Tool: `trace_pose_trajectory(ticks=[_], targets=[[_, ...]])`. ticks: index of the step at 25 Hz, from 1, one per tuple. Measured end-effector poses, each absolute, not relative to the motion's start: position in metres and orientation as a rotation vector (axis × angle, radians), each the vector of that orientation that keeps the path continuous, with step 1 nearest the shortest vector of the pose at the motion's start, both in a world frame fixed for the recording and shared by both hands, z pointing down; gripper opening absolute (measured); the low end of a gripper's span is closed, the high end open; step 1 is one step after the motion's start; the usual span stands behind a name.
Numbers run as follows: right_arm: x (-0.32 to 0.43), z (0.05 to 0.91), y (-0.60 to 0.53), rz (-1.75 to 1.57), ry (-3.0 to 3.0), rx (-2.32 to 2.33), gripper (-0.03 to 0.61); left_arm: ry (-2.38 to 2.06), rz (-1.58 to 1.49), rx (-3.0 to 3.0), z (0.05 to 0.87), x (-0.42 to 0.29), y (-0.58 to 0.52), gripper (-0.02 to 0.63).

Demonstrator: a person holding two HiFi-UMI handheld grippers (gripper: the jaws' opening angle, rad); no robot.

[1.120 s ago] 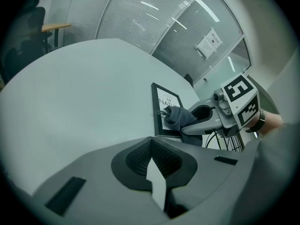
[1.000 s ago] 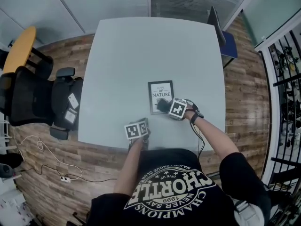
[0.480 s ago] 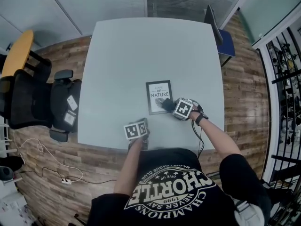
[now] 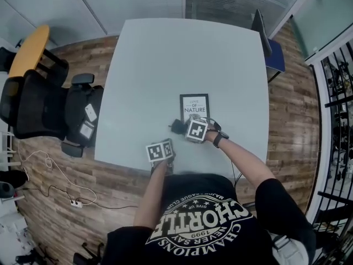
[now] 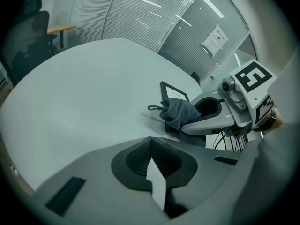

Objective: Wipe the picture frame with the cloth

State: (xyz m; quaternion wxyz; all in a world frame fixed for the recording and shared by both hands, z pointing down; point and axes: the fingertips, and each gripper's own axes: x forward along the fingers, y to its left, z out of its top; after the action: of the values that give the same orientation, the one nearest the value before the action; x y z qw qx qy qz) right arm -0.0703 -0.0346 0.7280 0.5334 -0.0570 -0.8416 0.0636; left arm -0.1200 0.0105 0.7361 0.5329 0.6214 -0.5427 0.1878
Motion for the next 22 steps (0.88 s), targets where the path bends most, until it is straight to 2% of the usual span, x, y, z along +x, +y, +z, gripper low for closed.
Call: trace_pose_trajectory(ticks=[5, 17, 22], targets=[[-0.075, 0.740, -0.028, 0.156, -2.001, -0.167, 0.084, -1.302, 0.431, 1.471, 0.735, -0.123, 0.015, 0.002], [0.049, 0.750, -0.043, 0.343, -1.887, 0.092, 0.084, -1.237, 0.466, 1.552, 0.731, -0.091, 0.006, 0.003], [0.074, 0.749, -0.048, 0.402, -1.904, 0.192, 0.084, -1.210, 0.502, 1.589, 0.728, -0.076, 0.004, 0.003]])
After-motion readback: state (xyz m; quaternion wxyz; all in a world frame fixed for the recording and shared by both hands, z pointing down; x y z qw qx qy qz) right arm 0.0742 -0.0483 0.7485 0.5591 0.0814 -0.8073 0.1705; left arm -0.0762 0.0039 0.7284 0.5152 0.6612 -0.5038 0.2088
